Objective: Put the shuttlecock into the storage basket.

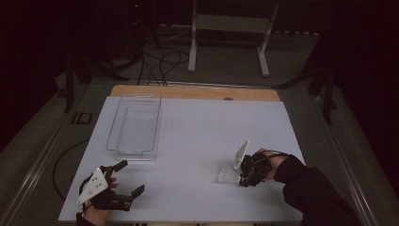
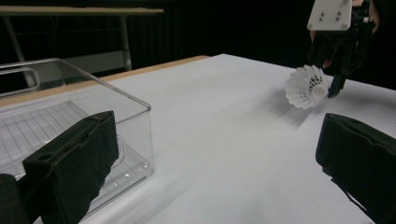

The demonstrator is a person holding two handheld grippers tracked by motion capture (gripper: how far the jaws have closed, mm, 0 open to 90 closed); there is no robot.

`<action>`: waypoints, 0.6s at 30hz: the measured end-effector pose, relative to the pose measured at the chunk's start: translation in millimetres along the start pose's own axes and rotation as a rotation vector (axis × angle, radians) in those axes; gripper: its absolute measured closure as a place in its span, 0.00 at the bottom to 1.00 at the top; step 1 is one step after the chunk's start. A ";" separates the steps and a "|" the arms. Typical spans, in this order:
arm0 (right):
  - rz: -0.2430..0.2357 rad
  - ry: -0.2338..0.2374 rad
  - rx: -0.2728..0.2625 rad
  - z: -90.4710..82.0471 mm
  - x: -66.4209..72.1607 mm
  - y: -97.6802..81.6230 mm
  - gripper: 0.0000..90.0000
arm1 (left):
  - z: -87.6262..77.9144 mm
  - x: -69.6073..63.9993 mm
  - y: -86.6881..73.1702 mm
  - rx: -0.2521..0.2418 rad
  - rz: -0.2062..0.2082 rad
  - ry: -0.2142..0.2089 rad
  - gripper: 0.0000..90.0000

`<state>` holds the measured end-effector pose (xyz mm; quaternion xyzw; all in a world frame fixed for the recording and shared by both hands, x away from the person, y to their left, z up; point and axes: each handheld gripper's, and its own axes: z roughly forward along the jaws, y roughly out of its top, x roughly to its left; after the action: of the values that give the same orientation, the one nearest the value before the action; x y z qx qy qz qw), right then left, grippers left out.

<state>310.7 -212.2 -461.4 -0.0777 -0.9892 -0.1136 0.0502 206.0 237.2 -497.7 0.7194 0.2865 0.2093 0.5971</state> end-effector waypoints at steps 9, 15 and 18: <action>-0.044 0.003 -0.027 -7.3 0.7 4.7 0.73 | 4.9 1.3 -0.2 0.065 -0.024 -0.023 0.00; -0.069 0.010 -0.026 -9.8 2.4 6.4 0.73 | 7.6 2.3 -0.9 0.100 -0.028 -0.024 0.00; -0.080 0.008 -0.022 -11.2 3.1 7.7 0.73 | 9.3 3.0 -1.0 0.118 -0.033 -0.031 0.00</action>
<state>309.8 -207.0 -448.5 -0.0382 -0.9900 -0.1268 0.0486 214.1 232.4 -500.7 0.7517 0.3010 0.1711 0.5614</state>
